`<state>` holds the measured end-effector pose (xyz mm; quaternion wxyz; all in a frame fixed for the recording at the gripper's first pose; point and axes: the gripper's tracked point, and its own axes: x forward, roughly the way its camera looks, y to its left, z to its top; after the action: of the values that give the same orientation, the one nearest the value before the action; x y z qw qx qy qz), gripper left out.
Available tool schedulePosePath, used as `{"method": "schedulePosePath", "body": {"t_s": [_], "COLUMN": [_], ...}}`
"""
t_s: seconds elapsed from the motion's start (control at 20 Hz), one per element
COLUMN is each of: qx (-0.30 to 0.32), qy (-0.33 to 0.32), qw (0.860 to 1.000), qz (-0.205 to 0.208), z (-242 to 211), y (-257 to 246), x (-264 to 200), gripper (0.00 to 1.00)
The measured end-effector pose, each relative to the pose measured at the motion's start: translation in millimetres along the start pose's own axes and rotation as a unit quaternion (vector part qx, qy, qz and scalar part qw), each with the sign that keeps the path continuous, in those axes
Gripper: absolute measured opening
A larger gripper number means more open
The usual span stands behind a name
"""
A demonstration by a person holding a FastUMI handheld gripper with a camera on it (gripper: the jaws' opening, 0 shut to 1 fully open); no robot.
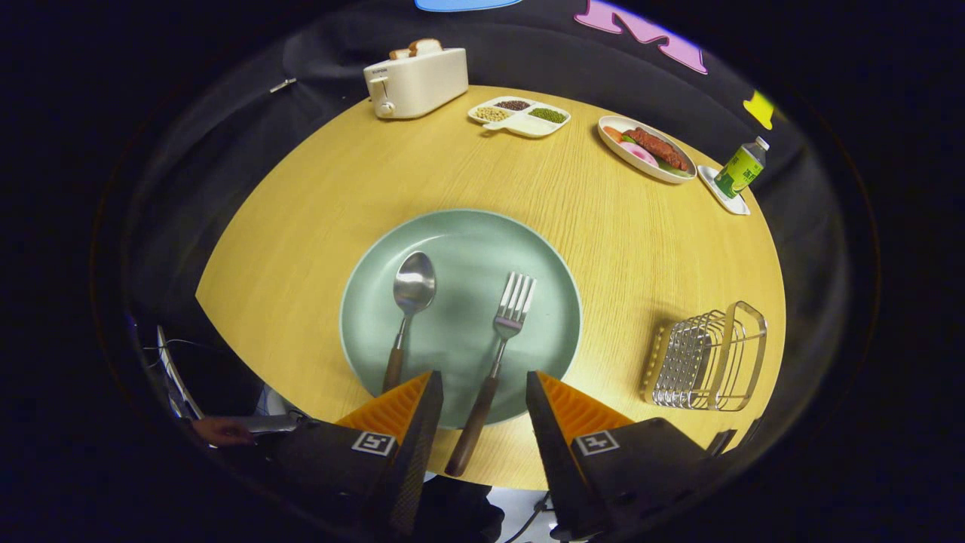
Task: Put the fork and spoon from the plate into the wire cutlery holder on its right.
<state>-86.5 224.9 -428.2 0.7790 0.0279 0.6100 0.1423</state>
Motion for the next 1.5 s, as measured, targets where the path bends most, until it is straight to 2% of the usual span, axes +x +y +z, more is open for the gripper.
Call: {"method": "schedulePosePath", "body": {"t_s": [0.05, 0.2, 0.3, 0.4, 0.5, 0.65, 0.8, 1.05, 1.25, 1.5], "qx": [0.003, 0.011, 0.013, 0.022, 0.026, 0.024, 0.033, 0.027, -0.003, -0.049], "qy": [0.009, 0.037, 0.052, 0.061, 0.061, 0.055, 0.037, -0.001, 0.006, 0.084], "qw": [1.0, 0.999, 0.998, 0.997, 0.997, 0.997, 0.998, 0.999, 0.999, 0.995], "qz": [-0.004, -0.015, -0.024, -0.041, -0.039, -0.039, -0.023, 0.025, 0.033, 0.008], "z": [-4, -12, -17, -18, -13, -9, -1, 20, 19, -9], "y": [-1, -2, -3, -8, -7, -10, -7, -18, -71, -158], "x": [6, 17, 30, 31, 36, 34, 25, -28, -84, -125], "gripper": [0.69, 0.46, 0.46, 0.21, 0.14, 0.09, 0.09, 0.08, 0.09, 0.08]}}
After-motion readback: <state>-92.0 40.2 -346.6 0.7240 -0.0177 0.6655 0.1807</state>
